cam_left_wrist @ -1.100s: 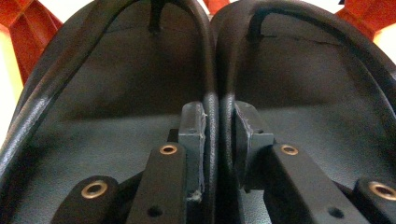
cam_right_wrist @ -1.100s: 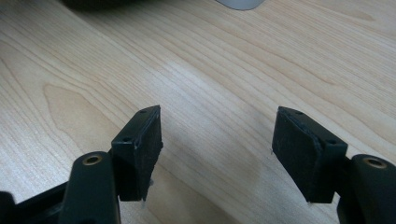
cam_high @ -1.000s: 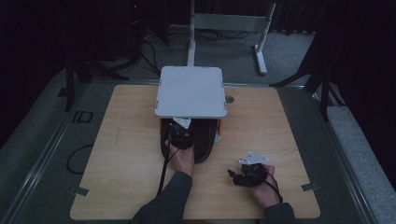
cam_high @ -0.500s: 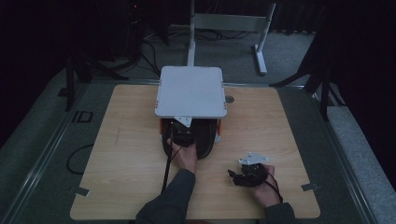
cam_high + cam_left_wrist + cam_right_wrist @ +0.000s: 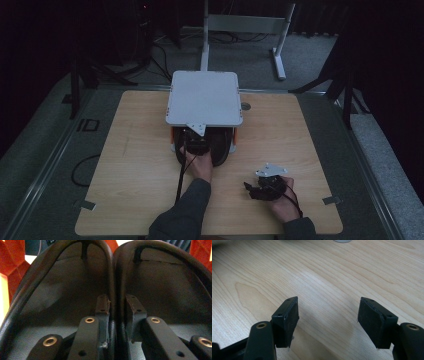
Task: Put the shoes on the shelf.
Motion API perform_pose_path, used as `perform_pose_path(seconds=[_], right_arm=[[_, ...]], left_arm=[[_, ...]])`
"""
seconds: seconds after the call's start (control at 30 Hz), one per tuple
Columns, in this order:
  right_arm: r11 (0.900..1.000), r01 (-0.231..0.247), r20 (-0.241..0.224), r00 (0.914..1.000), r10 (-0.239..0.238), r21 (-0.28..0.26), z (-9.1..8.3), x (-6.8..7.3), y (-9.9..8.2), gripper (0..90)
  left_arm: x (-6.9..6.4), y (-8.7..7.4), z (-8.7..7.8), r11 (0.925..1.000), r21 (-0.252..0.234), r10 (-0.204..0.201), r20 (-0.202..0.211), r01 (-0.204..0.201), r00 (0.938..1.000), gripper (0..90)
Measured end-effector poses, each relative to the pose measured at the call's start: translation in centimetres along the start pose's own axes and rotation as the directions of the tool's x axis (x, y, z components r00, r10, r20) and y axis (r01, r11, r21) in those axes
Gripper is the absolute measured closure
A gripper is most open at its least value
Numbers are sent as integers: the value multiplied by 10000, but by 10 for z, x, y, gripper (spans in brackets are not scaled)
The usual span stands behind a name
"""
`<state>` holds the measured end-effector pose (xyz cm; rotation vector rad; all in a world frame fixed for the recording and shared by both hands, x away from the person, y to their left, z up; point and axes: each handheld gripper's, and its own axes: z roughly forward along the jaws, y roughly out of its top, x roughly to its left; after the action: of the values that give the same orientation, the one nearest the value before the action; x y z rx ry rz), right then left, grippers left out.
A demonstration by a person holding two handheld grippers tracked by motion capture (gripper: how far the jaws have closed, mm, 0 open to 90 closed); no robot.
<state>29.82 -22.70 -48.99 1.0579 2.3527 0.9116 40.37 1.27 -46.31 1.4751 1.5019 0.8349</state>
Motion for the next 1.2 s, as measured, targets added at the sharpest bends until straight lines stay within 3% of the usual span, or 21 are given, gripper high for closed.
perform_pose_path(seconds=[0.47,1.2], right_arm=[[10000,70,4,10000,-70,33,1,1,0,328],[10000,71,-26,10000,-71,64,1,1,-1,328]], left_arm=[[-1,4,-1,9997,238,-84,-61,86,9999,743],[-8,18,-1,10000,55,-13,-374,15,9993,741]])
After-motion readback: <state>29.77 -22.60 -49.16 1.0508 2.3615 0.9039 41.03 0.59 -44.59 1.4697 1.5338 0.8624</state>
